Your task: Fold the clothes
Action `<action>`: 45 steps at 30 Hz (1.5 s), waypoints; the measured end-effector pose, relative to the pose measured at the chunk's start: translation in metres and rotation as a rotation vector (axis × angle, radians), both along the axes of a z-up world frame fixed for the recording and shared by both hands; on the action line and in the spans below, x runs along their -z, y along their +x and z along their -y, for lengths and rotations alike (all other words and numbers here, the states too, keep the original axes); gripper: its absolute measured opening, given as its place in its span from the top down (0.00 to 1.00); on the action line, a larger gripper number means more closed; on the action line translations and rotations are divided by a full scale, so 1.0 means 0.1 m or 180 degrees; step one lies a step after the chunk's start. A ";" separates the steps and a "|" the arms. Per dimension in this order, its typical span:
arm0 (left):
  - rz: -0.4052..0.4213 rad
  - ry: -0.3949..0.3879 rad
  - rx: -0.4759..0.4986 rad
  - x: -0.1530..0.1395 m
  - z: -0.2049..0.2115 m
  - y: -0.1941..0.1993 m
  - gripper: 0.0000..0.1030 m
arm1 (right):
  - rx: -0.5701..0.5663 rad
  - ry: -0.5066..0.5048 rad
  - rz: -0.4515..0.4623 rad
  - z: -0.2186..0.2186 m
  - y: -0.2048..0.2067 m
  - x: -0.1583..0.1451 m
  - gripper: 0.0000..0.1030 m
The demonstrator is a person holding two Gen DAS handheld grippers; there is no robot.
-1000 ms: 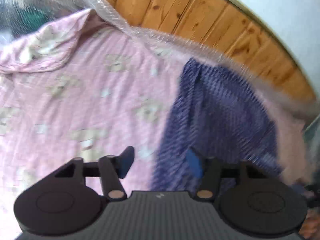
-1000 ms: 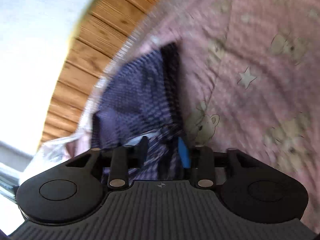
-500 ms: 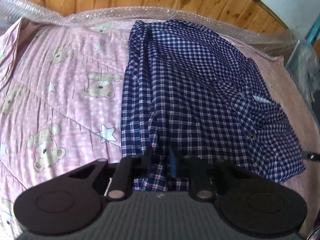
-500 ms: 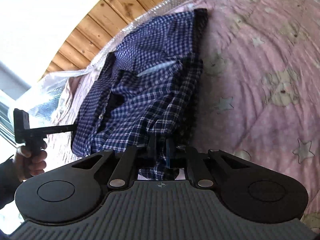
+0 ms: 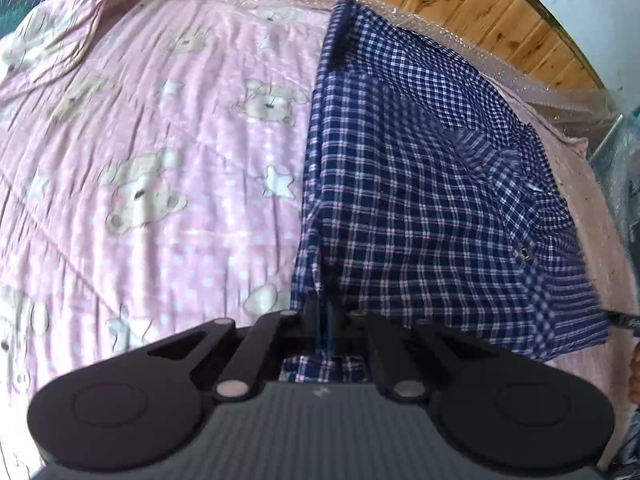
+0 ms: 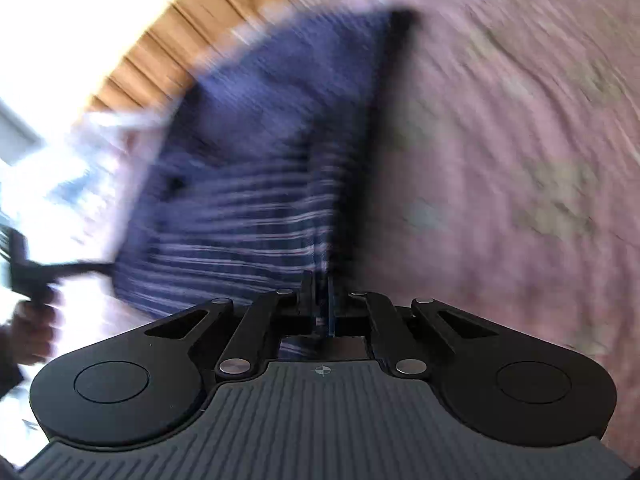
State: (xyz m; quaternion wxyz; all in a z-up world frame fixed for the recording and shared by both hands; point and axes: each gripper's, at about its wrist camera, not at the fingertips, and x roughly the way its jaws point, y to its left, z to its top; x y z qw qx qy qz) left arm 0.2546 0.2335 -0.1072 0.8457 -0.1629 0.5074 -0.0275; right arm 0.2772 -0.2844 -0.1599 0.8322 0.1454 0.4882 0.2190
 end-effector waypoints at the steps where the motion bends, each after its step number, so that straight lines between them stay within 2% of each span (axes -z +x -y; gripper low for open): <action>1: -0.0001 0.0030 0.0012 -0.01 0.02 0.02 0.96 | 0.0013 -0.0044 0.0063 -0.01 0.02 -0.07 1.00; 4: 0.0044 0.0093 0.0035 -0.09 0.03 0.02 0.91 | 0.0053 -0.0174 0.0253 -0.02 0.08 -0.29 0.94; 6: 0.0160 0.0056 0.0036 -0.17 0.02 -0.08 0.78 | 0.0080 -0.0262 0.0379 -0.04 0.12 -0.44 0.91; 7: 0.0197 0.0061 0.0029 -0.20 0.02 -0.13 0.76 | 0.0093 -0.0305 0.0442 -0.04 0.13 -0.51 0.91; 10: 0.0190 0.0193 0.0079 -0.21 0.12 -0.20 0.76 | -0.0415 -0.0490 0.0578 -0.56 0.40 -0.69 0.78; 12: 0.0162 0.0280 0.0143 -0.20 0.21 -0.22 0.76 | -0.0868 -0.0677 0.0504 -1.03 0.63 -0.58 0.76; 15: 0.0184 0.0299 0.0204 -0.22 0.31 -0.23 0.73 | -0.1379 -0.0912 0.0335 -1.56 0.88 -0.22 0.77; 17: 0.0200 0.0305 0.0209 -0.26 0.34 -0.23 0.73 | -0.1537 -0.1122 0.0285 -1.82 1.01 0.05 0.80; 18: 0.0208 0.0309 0.0201 -0.27 0.34 -0.24 0.73 | -0.1518 -0.1167 0.0391 -1.88 1.05 0.10 0.83; 20: 0.0262 0.0249 0.0192 -0.32 0.31 -0.29 0.72 | -0.1456 -0.1055 0.0447 -1.94 1.13 0.02 0.83; 21: 0.0281 0.0214 0.0168 -0.33 0.29 -0.31 0.71 | -0.1429 -0.0987 0.0445 -1.96 1.18 -0.03 0.79; 26: 0.0266 0.0136 -0.0087 -0.27 0.26 -0.28 0.70 | -0.1290 -0.0646 0.0435 -2.09 1.38 -0.30 0.76; 29: 0.0061 0.0372 -0.0316 -0.18 0.26 -0.22 0.70 | -0.1206 -0.0442 0.0428 -2.16 1.51 -0.45 0.74; 30: 0.0029 0.0411 -0.0330 -0.15 0.25 -0.23 0.70 | -0.1246 -0.0492 0.0379 -2.22 1.55 -0.40 0.75; 32: 0.0057 0.0409 -0.0323 -0.20 0.22 -0.26 0.70 | -0.1408 -0.0737 0.0224 -2.36 1.64 -0.17 0.74; 34: 0.0192 0.0392 -0.0292 -0.34 0.18 -0.31 0.68 | -0.1416 -0.0936 0.0153 -2.32 1.68 -0.02 0.75; 35: 0.0293 0.0393 -0.0269 -0.44 0.16 -0.32 0.65 | -0.1341 -0.0878 0.0172 -2.22 1.68 -0.05 0.74; 39: 0.0652 0.0294 -0.0093 -0.71 0.12 -0.18 0.53 | -0.0916 -0.0206 0.0245 -1.59 1.51 -0.45 0.71; 41: 0.0633 0.0285 -0.0028 -0.67 0.21 0.06 0.53 | -0.0871 -0.0012 0.0120 -1.43 1.38 -0.50 0.71; 43: 0.0552 0.0308 0.0025 -0.58 0.31 0.31 0.53 | -0.1007 -0.0011 -0.0082 -1.51 1.29 -0.36 0.71; 45: 0.0412 0.0347 0.0079 -0.45 0.37 0.50 0.54 | -0.1134 -0.0213 -0.0154 -1.70 1.27 -0.15 0.71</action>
